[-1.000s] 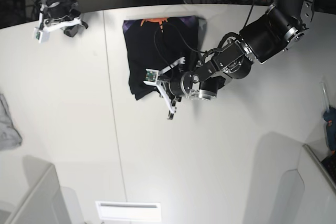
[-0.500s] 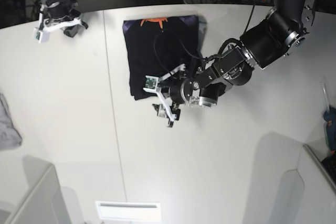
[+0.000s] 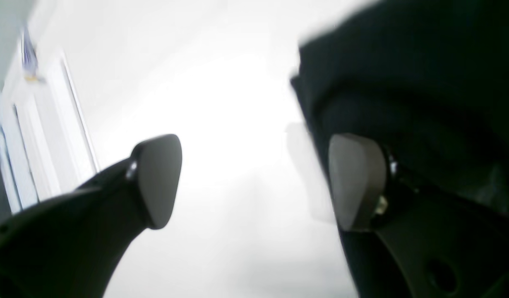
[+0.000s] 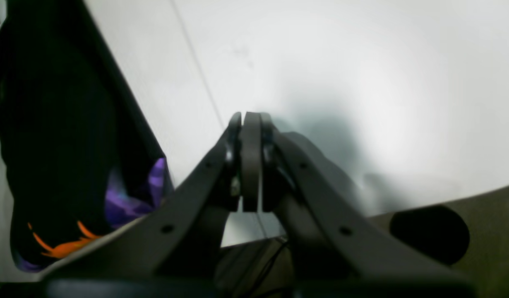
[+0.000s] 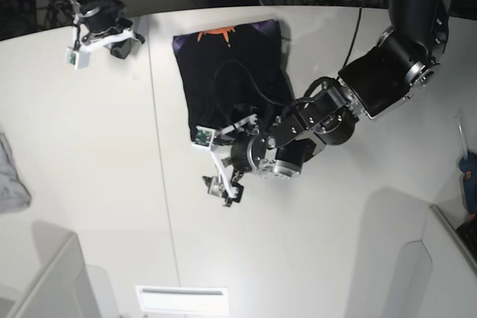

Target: Fold the T-shirt properly

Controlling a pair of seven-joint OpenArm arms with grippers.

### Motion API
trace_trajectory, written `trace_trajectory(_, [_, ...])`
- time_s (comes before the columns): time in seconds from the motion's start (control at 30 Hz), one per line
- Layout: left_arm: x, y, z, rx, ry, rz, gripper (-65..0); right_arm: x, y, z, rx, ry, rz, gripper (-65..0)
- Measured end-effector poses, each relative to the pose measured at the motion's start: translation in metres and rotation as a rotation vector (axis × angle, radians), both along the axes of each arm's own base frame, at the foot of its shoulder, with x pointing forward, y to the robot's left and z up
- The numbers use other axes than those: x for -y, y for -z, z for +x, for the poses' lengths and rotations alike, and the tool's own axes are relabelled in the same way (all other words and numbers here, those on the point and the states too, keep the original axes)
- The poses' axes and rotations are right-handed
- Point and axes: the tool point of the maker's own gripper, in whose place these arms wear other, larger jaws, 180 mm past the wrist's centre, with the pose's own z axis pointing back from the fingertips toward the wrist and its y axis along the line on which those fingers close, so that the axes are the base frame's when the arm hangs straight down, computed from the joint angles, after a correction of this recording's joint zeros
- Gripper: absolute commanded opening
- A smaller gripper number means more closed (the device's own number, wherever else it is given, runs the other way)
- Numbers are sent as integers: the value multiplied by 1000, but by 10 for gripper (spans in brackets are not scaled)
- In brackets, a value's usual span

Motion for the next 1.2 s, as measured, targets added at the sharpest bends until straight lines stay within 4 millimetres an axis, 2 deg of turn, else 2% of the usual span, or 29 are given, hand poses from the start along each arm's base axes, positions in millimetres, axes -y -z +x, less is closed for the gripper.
trace_trajectory(0.07, [14, -19, 5, 4, -21, -83, -122, 1, -2, 4, 11, 1, -3, -650])
trace_trajectory(0.17, [23, -60, 28, 59, -90, -208, -127, 3, -1, 2, 7, 2, -9, -650])
trace_trajectory(0.23, [14, -83, 43, 100, -142, -258, -138, 3, -1, 1, 3, 3, -10, -650])
trace_trajectory(0.27, [4, -90, 50, 121, -188, -249, -166, 5, -1, 0, 3, 6, -13, -650])
trace_trajectory(0.3, [-6, -97, 57, 147, -237, -231, -214, 10, -1, 0, 3, 15, -20, -650])
trace_trajectory(0.33, [-15, -107, 62, 172, -275, -231, -295, 15, -3, 0, 9, 25, -31, -650])
trace_trajectory(0.37, [-21, -117, 64, 189, -303, -254, -388, 22, -5, 1, 23, 35, -49, -650])
trace_trajectory(0.43, [-31, -134, 59, 190, -344, -338, -627, 35, -11, 2, 57, 44, -95, -650])
trace_trajectory(0.47, [-37, -137, 53, 169, -356, -382, -650, 39, -13, 2, 67, 37, -110, -650])
trace_trajectory(0.53, [-59, -128, 38, 132, -381, -412, -650, 47, -15, -2, 74, 29, -143, -650])
trace_trajectory(0.63, [-118, -98, 18, 87, -528, -363, -650, 60, -23, -6, 114, 34, -197, -650])
trace_trajectory(0.67, [-135, -95, 12, 76, -564, -364, -650, 62, -25, -7, 115, 24, -208, -650])
trace_trajectory(0.8, [-172, -92, -30, -12, -618, -537, -650, 75, -46, -8, 173, -22, -286, -650])
trace_trajectory(0.9, [-206, -63, -75, -99, -674, -568, -650, 83, -45, -16, 143, -59, -322, -650])
trace_trajectory(0.97, [-216, -48, -105, -143, -688, -580, -650, 86, -45, -21, 131, -81, -333, -650])
trace_trajectory(1.1, [-209, -33, -163, -264, -692, -685, -650, 94, -36, -41, 43, -201, -462, -650])
trace_trajectory(1.2, [-222, -15, -198, -333, -750, -659, -650, 89, -29, -48, 9, -310, -556, -650])
